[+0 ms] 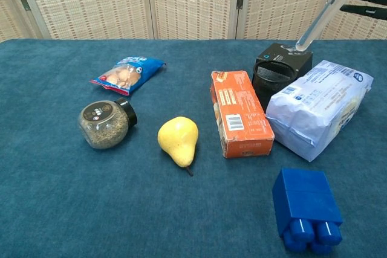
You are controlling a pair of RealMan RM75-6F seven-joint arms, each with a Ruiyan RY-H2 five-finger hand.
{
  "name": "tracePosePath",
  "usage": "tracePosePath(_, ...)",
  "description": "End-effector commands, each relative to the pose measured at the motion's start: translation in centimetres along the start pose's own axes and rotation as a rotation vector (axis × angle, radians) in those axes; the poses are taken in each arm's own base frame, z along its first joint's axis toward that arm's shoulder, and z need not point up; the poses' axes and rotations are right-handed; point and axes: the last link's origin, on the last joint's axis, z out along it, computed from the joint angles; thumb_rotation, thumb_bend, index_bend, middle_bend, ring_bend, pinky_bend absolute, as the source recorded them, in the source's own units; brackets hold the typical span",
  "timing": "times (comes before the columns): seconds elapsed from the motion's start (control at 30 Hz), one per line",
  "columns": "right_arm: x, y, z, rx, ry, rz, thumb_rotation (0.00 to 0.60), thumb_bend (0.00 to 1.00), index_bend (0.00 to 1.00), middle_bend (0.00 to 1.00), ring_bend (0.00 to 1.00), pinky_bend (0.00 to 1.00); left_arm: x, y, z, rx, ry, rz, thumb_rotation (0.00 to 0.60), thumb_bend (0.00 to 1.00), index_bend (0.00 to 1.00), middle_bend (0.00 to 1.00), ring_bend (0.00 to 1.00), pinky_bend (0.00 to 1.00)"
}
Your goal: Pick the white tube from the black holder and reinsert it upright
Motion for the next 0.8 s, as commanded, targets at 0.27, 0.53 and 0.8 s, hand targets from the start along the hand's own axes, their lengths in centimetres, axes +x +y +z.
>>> tracePosePath(0.27,-1.2,0.3,2.1,0.058,0.039,-0.342,0.6,0.45,0.64,0.46,0.22,0.16,-0.1,0.1,0.0,-0.002,-0.003,0.0,0.6,0.32,0.2,0.11,0.06,0.09)
tracePosePath(0.53,-3.1,2.0,3.8,0.041,0.018,-0.397,0.6,0.45,0.64,0.46,0.22,0.16,-0.1,-0.1,-0.1,0.004,-0.003,-0.001,0.6,0.32,0.2,0.11,0.06,0.09)
tracePosePath(0.8,-3.7,4.0,4.8,-0.002,0.014,-0.46,0.6,0.45,0.64,0.46,0.22,0.16,-0.2,-0.3,-0.2,0.01,-0.006,-0.003,0.6,0.32,0.2,0.11,0.06,0.09)
